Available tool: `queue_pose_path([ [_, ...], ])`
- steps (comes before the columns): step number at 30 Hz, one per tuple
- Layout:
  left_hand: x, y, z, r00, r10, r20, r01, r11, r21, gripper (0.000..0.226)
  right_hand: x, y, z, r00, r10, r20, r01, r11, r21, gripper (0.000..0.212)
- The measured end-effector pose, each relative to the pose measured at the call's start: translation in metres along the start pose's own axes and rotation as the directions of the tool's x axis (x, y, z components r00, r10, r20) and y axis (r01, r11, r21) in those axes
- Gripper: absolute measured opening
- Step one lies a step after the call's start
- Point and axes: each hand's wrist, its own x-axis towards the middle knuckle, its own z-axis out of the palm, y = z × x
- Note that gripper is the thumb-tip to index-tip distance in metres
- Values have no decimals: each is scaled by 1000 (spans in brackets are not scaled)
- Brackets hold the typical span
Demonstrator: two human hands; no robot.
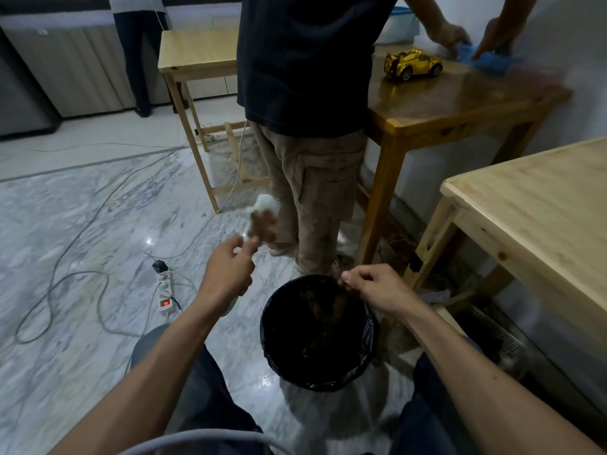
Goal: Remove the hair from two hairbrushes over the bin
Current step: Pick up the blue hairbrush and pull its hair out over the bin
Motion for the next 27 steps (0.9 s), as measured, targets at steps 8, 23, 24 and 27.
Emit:
queue_pose_path([
  [8,-26,29,24,949,87,301,-166,955,246,17,6,-39,16,985,-17,169,-60,896,439,39],
  [23,16,-10,-9,931,-364,-24,344,897,-278,14,1,-14,21,991,-126,-34,130,939,320,36],
  [24,13,-10,-8,943,-332,-2,321,913,-254,11,2,-10,22,993,-109,-33,114,950,291,36],
  [27,0,-8,0,973,-223,59,230,961,-155,24,7,-10,28,998,-44,52,39,994,100,24],
])
